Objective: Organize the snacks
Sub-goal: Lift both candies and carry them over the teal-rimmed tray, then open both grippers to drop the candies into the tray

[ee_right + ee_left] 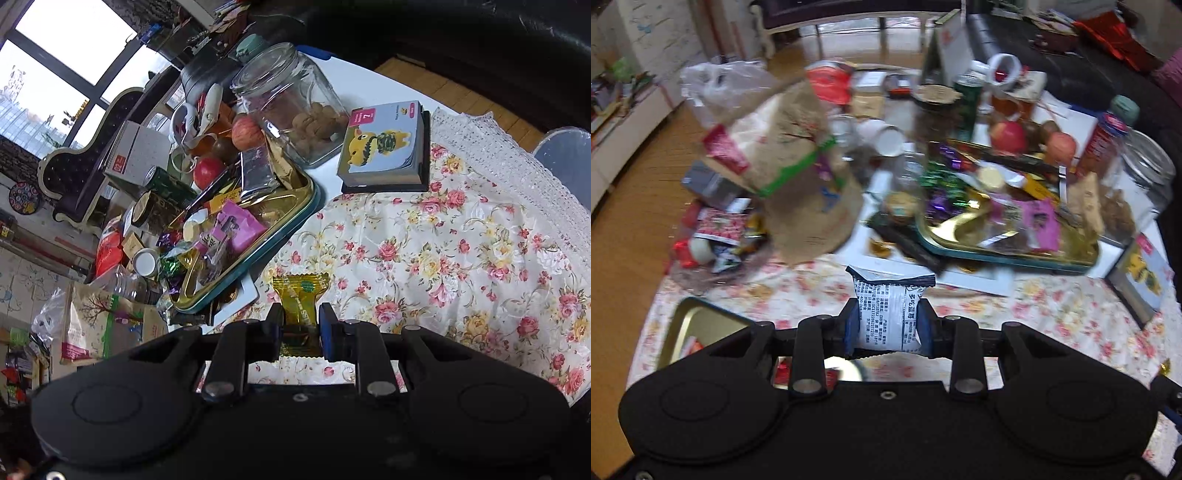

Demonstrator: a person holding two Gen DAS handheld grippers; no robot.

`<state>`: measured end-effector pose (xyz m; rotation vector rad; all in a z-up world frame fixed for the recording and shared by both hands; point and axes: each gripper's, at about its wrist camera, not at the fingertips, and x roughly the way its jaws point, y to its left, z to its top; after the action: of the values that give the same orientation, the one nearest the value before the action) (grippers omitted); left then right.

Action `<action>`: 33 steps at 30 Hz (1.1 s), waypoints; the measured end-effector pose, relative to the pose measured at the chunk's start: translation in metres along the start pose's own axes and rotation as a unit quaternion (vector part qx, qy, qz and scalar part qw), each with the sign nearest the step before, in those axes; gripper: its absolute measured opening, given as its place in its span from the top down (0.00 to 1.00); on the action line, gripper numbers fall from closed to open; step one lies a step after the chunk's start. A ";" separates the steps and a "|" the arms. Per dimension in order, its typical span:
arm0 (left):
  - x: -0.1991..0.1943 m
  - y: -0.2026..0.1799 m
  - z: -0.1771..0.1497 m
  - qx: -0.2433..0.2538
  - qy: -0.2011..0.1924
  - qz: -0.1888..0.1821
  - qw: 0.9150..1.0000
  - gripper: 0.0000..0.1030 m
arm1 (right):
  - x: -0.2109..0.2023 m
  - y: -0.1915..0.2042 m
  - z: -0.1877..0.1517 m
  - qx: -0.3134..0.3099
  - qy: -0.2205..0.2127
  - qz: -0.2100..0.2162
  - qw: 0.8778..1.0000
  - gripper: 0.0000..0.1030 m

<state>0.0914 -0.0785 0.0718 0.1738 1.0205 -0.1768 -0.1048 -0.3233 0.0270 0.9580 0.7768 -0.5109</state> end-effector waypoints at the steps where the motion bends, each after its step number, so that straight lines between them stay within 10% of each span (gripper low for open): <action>1: 0.000 0.010 0.003 -0.006 0.001 0.008 1.000 0.59 | 0.002 0.003 -0.002 -0.005 0.001 -0.001 1.000 0.78; 19: 0.028 0.183 -0.008 -0.103 0.057 0.112 0.987 0.59 | 0.053 0.089 -0.083 -0.137 0.052 -0.019 0.989 0.78; 33: 0.047 0.187 -0.023 -0.111 0.084 0.108 0.984 0.58 | 0.048 0.189 -0.190 -0.330 0.079 0.075 0.938 0.78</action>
<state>0.1384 0.1056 0.0314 0.0956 1.1718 0.1523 -0.0113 -0.0680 0.0236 0.4232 0.9288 -0.0201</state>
